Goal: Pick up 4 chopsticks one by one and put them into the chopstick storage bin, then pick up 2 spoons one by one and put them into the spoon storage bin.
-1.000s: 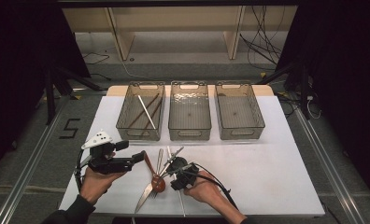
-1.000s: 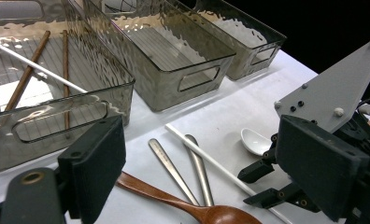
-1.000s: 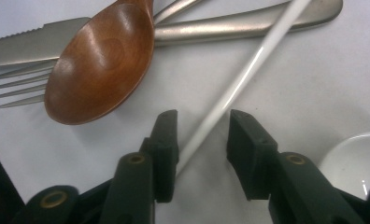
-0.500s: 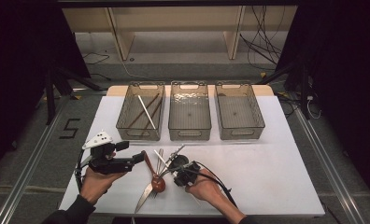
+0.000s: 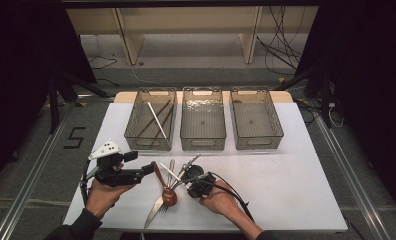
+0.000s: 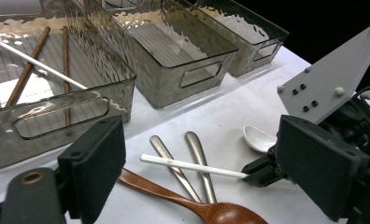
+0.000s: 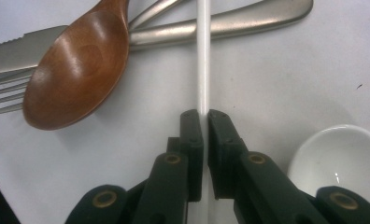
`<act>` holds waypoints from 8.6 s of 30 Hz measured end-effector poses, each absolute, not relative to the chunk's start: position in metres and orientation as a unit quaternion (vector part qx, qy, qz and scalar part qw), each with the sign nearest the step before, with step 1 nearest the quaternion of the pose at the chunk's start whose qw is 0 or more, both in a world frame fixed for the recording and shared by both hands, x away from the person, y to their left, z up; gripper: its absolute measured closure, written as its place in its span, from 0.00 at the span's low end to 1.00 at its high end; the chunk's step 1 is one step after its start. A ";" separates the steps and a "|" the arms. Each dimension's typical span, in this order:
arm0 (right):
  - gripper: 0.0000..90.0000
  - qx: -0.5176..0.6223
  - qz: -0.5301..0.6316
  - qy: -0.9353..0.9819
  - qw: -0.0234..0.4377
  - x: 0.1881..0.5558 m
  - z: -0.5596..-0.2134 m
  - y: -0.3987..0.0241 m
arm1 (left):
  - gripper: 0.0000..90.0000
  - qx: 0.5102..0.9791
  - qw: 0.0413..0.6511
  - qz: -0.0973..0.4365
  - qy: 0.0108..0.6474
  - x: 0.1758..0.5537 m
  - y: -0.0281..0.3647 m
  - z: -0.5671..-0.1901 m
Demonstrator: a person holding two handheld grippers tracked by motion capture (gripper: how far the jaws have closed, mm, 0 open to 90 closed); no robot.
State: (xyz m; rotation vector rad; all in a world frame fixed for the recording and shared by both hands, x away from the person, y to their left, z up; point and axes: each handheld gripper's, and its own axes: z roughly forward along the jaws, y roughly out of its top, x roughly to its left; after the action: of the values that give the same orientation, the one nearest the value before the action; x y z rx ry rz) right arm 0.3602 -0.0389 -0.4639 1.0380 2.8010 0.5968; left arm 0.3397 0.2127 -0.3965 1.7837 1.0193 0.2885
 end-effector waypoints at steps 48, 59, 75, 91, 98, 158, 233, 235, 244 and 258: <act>0.95 0.325 0.356 0.870 0.106 0.354 -0.393 -0.062 | 0.28 0.692 0.545 -0.037 0.472 0.379 0.157 -0.405; 0.95 0.323 0.371 0.863 0.117 0.353 -0.392 -0.062 | 0.53 0.681 0.558 -0.070 0.469 0.382 0.151 -0.409; 0.95 0.322 0.382 0.858 0.121 0.352 -0.391 -0.062 | 0.75 0.670 0.567 -0.086 0.472 0.383 0.151 -0.413; 0.94 0.316 0.402 0.851 0.123 0.350 -0.390 -0.063 | 0.93 0.660 0.584 -0.115 0.459 0.383 0.156 -0.407; 0.73 0.314 0.402 0.853 0.112 0.353 -0.388 -0.072 | 0.93 0.664 0.582 -0.092 0.459 0.389 0.168 -0.396; 0.31 0.328 0.348 0.875 0.081 0.342 -0.400 -0.125 | 0.92 0.657 0.481 0.053 0.578 0.524 0.243 -0.361; 0.30 0.354 0.314 0.878 0.078 0.350 -0.409 -0.132 | 0.22 0.746 0.500 0.025 0.439 0.408 0.205 -0.371; 0.30 0.356 0.310 0.878 0.077 0.350 -0.411 -0.133 | 0.21 0.746 0.504 0.027 0.435 0.404 0.204 -0.375; 0.30 0.363 0.302 0.879 0.072 0.354 -0.414 -0.139 | 0.19 0.748 0.513 0.039 0.419 0.387 0.206 -0.383; 0.30 0.367 0.289 0.882 0.067 0.356 -0.419 -0.136 | 0.18 0.751 0.515 0.054 0.410 0.367 0.212 -0.391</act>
State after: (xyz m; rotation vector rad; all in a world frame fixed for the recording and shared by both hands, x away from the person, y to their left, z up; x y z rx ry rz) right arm 0.3564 -0.1362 -0.4192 1.1058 2.6586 0.8703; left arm 0.3670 0.2116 -0.3907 1.8041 0.9848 0.1297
